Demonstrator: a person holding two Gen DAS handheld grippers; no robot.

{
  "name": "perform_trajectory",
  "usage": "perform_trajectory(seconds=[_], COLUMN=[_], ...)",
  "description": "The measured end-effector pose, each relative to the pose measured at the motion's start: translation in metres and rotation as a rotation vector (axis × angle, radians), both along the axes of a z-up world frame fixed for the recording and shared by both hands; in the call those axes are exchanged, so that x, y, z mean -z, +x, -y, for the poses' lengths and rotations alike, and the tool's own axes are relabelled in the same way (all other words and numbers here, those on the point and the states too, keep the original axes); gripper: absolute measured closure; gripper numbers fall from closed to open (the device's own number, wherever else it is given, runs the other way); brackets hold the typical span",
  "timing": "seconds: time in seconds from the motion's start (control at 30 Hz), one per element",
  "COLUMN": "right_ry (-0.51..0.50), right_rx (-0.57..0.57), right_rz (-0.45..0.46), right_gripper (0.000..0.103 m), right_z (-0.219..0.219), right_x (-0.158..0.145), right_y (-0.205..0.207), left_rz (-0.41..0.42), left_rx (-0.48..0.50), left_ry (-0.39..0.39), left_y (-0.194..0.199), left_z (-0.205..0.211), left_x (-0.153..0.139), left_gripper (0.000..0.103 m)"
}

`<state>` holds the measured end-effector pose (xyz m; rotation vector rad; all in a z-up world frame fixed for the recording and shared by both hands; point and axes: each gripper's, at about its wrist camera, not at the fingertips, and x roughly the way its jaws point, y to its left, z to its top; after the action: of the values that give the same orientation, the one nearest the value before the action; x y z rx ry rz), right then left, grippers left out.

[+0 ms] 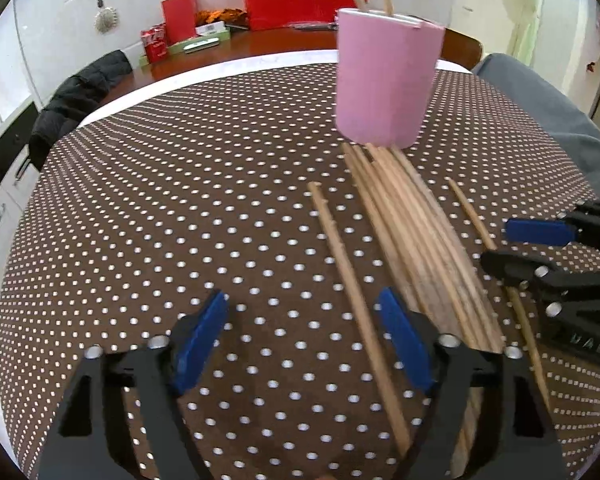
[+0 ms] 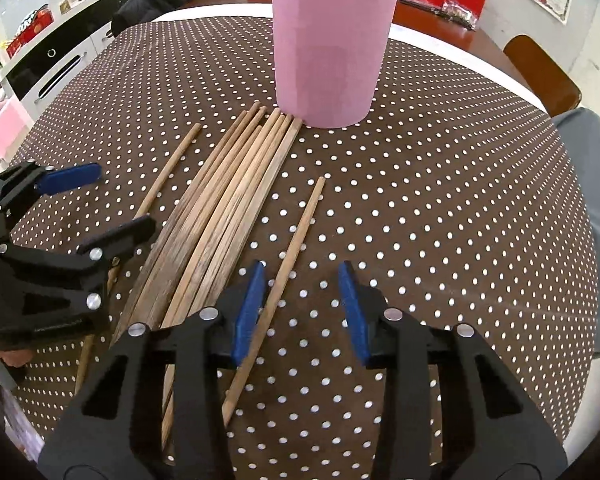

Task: Organize utensils
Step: 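Raise the chopstick with the right gripper and release it into the cup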

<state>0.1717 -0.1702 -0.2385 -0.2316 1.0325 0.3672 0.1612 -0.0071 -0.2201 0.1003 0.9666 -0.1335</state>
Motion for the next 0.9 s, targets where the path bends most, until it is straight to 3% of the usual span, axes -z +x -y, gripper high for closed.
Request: perform_trajectory(seconds=[0.13,0.27,0.33,0.4,0.43,0.47,0.53,0.57,0.73,0.9], right_ry=[0.040,0.005,0.012,0.020,0.042,0.071,0.105,0.135,0.220,0.409], right_rx=[0.037,0.040,0.038,0.024,0.022,0.018,0.029,0.027,0.031,0.029], right_rz=[-0.019,0.008,0.015,0.029,0.028,0.026,0.037,0.046,0.106,0.175], right_gripper=[0.064,0.065,0.077,0.093,0.096,0.097,0.097,0.097,0.097,0.097], right_z=[0.012,0.009,0.008,0.002,0.001,0.002,0.002,0.005,0.015,0.040], right_x=[-0.006,-0.004,-0.005,-0.005,-0.006,-0.006,-0.007,-0.010,-0.030,-0.052], right_y=[-0.013,-0.025,-0.026,-0.028,-0.027,-0.026,-0.024,-0.024,-0.032,-0.040], left_rz=[0.002,0.003,0.008,0.010,0.017,0.017,0.018,0.016,0.042,0.164], left_rx=[0.000,0.003,0.011,0.030,0.044,0.052,0.050,0.048,0.010,-0.030], left_ry=[-0.004,0.003,0.009,-0.008,-0.005,-0.008,-0.010,-0.021,-0.067,-0.159], left_y=[0.000,-0.001,-0.002,-0.007,-0.009,-0.010,-0.012,-0.012,-0.016,-0.028], left_z=[0.001,0.003,0.004,0.004,0.006,0.007,0.008,0.007,-0.003,-0.014], left_x=[0.001,0.002,0.002,0.002,0.001,0.000,-0.001,-0.001,-0.008,-0.034], left_gripper=[0.031,0.031,0.031,0.041,0.057,0.075,0.094,0.097,0.097,0.097])
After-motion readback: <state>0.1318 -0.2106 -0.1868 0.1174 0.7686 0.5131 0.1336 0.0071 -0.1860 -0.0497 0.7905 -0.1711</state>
